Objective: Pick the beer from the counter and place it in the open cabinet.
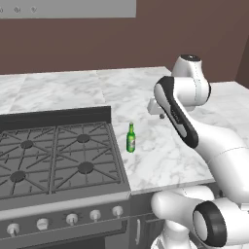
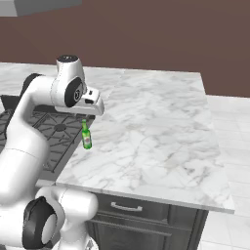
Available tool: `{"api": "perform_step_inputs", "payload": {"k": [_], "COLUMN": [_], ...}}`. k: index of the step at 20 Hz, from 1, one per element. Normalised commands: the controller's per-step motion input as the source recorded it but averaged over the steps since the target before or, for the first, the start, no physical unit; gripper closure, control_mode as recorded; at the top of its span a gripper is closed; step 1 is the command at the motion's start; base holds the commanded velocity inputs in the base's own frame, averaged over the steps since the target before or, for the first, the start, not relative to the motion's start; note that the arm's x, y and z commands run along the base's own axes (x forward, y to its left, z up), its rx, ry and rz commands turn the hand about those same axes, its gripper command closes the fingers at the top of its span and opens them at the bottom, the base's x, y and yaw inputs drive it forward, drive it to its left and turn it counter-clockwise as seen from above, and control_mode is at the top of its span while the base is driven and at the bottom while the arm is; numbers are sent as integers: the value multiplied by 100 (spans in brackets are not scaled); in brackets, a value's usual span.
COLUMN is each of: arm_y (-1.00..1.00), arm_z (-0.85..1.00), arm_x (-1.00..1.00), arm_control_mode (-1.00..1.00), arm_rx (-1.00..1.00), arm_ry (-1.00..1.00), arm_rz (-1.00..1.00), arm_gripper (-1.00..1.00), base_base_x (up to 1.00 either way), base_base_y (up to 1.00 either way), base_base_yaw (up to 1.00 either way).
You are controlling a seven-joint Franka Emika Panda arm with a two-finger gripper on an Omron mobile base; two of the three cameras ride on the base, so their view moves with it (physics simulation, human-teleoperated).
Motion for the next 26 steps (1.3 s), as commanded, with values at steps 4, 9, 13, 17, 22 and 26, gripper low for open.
{"api": "perform_step_inputs", "payload": {"k": [4,9,13,17,22,26], "arm_y": [-1,0,0,-4,-3,-6], "arm_z": [-2,-12,-1,-2,-11,-22], "arm_x": [0,0,0,0,-3,-16], "arm_control_mode": [-100,-100,-100,-100,-100,-100], "arm_rx": [0,0,0,0,2,1], "arm_ry": [0,0,0,0,-3,-12], "arm_rz": [0,0,0,0,0,0], "arm_gripper": [-100,-100,-100,-100,-100,-100], "base_base_x": [0,0,0,0,0,0], "base_base_y": [0,0,0,0,0,0], "base_base_yaw": [0,0,0,0,0,0]}}
